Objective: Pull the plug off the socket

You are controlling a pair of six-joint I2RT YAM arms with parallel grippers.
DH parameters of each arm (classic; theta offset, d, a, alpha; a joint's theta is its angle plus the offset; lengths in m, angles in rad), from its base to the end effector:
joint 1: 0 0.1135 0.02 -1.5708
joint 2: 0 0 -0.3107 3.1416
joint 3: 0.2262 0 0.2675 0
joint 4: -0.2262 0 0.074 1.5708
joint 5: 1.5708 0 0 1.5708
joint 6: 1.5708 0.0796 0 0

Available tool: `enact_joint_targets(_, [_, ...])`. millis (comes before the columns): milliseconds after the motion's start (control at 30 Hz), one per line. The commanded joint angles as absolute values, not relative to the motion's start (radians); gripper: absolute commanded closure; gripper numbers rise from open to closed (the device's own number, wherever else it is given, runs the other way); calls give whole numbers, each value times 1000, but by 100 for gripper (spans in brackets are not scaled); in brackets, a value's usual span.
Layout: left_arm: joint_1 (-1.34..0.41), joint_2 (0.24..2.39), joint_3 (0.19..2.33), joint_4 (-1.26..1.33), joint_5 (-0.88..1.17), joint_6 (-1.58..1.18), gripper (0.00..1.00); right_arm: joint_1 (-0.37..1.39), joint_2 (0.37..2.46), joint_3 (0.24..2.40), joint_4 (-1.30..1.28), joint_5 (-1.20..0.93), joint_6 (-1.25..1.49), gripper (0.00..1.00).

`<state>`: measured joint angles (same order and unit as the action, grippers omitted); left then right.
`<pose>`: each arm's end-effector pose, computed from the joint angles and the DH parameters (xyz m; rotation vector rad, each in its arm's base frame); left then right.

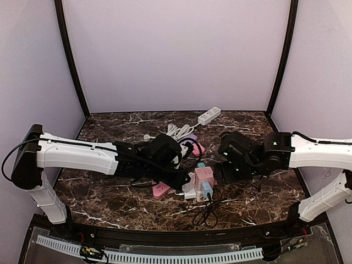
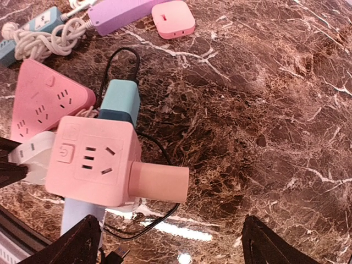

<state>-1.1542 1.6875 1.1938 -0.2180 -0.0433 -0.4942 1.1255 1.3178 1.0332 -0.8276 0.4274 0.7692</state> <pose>0.1773 -0.3922 0.2511 0.7603 2.2935 -0.7768 0.1478 0.2332 0.2674 -0.3221 2.5122 0.1588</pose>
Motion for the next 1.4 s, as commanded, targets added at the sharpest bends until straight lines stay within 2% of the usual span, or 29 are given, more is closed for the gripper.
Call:
enact_joint_targets(0, [-1147,1666,1238,-131,-50,-548,99,1118,1225,1037,-817,387,816,12])
enact_joint_targets(267, [-1144,1685,1237,-111,-35,-587,99,1146,1268,1077,-776,317,901,19])
enact_joint_targets(600, [-1143,1685,1234,-106,-29,-590,99,1165,1425,1141,-743,315,878,22])
enact_joint_targets(1367, [-1143,1683,1232,-91,-6,-591,99,1166,1548,1183,-741,385,853,24])
